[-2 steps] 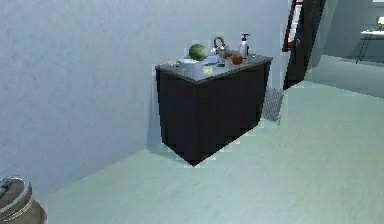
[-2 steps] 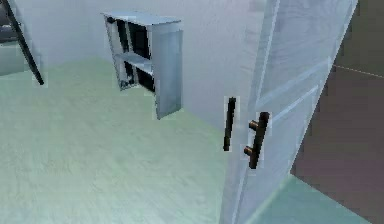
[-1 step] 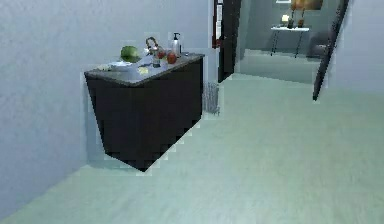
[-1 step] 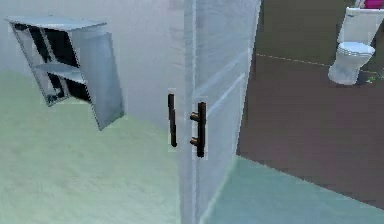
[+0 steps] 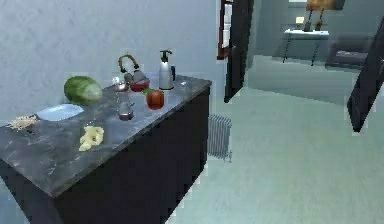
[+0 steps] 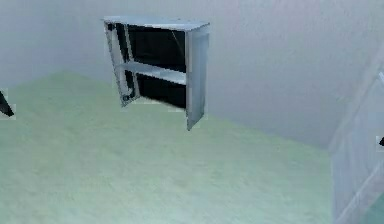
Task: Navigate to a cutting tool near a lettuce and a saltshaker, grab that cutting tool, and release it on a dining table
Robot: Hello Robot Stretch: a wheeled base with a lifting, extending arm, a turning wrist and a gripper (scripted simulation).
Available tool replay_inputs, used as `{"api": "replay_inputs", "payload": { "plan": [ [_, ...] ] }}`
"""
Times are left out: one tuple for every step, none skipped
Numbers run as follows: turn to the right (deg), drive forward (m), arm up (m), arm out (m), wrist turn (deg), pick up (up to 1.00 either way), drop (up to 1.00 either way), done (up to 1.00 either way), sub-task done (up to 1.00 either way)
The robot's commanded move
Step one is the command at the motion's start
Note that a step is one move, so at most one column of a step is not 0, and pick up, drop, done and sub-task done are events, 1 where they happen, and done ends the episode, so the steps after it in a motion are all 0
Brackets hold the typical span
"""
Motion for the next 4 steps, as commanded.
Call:
{"api": "replay_inputs", "payload": {
  "plan": [
    [30.0,0.00,0.00,0.00,0.0,0.00,0.00,0.00,0.00],
    [0.0,0.05,0.00,0.00,0.0,0.00,0.00,0.00,0.00],
    [-45.0,0.00,0.00,0.00,0.0,0.00,0.00,0.00,0.00],
    [45.0,0.00,0.00,0.00,0.0,0.00,0.00,0.00,0.00]
  ]
}}
